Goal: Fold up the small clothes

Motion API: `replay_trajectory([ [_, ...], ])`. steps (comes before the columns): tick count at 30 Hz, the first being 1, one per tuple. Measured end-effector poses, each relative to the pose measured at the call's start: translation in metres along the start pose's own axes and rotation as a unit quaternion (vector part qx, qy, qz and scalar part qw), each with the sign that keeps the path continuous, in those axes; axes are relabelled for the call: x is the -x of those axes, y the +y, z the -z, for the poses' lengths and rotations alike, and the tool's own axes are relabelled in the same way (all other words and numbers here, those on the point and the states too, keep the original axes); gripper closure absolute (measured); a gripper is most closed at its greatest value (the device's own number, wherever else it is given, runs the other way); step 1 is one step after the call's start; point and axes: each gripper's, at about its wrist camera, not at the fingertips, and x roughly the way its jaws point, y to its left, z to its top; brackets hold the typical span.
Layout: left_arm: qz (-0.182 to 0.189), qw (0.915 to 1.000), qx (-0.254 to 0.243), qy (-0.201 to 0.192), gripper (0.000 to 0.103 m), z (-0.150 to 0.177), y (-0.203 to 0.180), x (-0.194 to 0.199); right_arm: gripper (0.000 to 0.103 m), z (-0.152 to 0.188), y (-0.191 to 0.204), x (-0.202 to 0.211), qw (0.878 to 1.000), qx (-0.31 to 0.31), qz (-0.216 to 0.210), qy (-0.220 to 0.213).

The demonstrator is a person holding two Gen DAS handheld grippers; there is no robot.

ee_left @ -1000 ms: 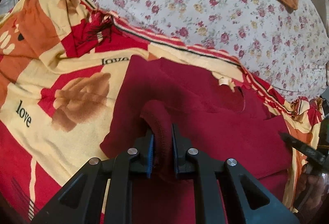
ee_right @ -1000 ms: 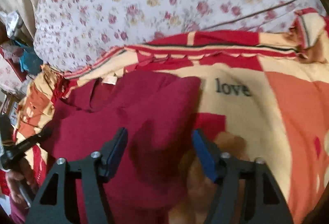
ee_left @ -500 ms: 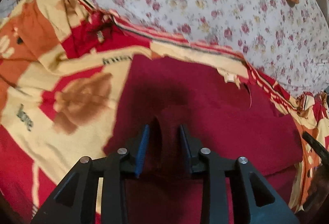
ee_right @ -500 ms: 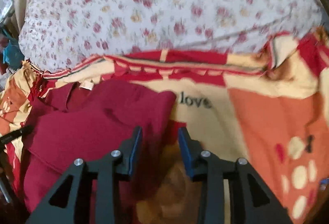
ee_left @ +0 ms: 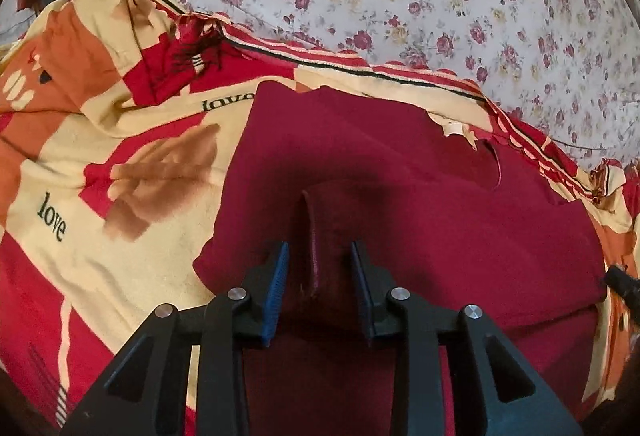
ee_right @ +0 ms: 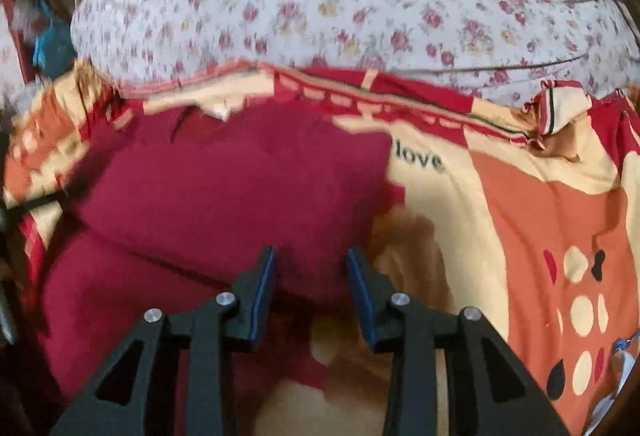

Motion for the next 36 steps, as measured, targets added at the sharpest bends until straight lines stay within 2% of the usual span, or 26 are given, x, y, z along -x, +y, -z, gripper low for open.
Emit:
replay_trajectory([
  [3,-0.008,0.9999,-0.006,-0.001,0.093,-0.001,-0.003,-0.002,0.064,-0.017,0.007,-0.013,1.000,0.003,-0.001,-0.004],
  [6,-0.015,0.9998,-0.015,-0.004,0.093,0.000,-0.006,-0.003,0.064,-0.032,0.017,-0.043,1.000,0.010,-0.004,0.016],
  [9,-0.020,0.9996,-0.019,-0.006,0.092,0.000,-0.007,-0.004,0.064,-0.037,0.021,-0.076,0.999,0.021,0.015,0.043],
  [13,-0.025,0.9994,-0.024,-0.007,0.092,-0.001,-0.009,-0.004,0.061,-0.039,0.016,-0.085,0.999,0.003,0.018,0.038],
  [18,-0.023,0.9995,-0.022,-0.007,0.092,0.000,-0.009,-0.004,0.059,-0.028,0.014,-0.046,1.000,-0.002,0.010,0.028],
  [21,-0.020,0.9996,-0.018,-0.007,0.092,0.002,-0.008,0.001,0.054,-0.010,0.013,-0.025,0.999,0.009,0.026,0.025],
  [24,-0.019,0.9996,-0.019,-0.008,0.092,0.006,-0.008,0.008,0.052,0.006,0.014,-0.024,0.998,0.030,0.041,0.037],
  [28,-0.011,0.9996,-0.026,-0.010,0.092,0.014,-0.008,0.023,0.052,0.009,0.020,-0.016,0.997,0.047,0.057,0.033],
  [30,-0.007,0.9994,-0.033,-0.012,0.092,0.021,-0.006,0.036,0.049,0.012,0.019,0.000,0.998,0.034,0.035,0.026],
  [31,-0.006,0.9993,-0.036,-0.010,0.091,0.025,-0.005,0.040,0.043,0.015,0.018,0.007,0.999,0.024,0.020,0.025],
  [33,0.000,0.9988,-0.048,-0.005,0.090,0.036,0.000,0.050,0.037,0.027,0.017,0.022,0.999,0.008,-0.013,0.033],
  [36,0.004,0.9980,-0.063,0.007,0.084,0.057,0.010,0.064,0.037,0.052,0.020,0.040,0.997,0.012,-0.050,0.057],
])
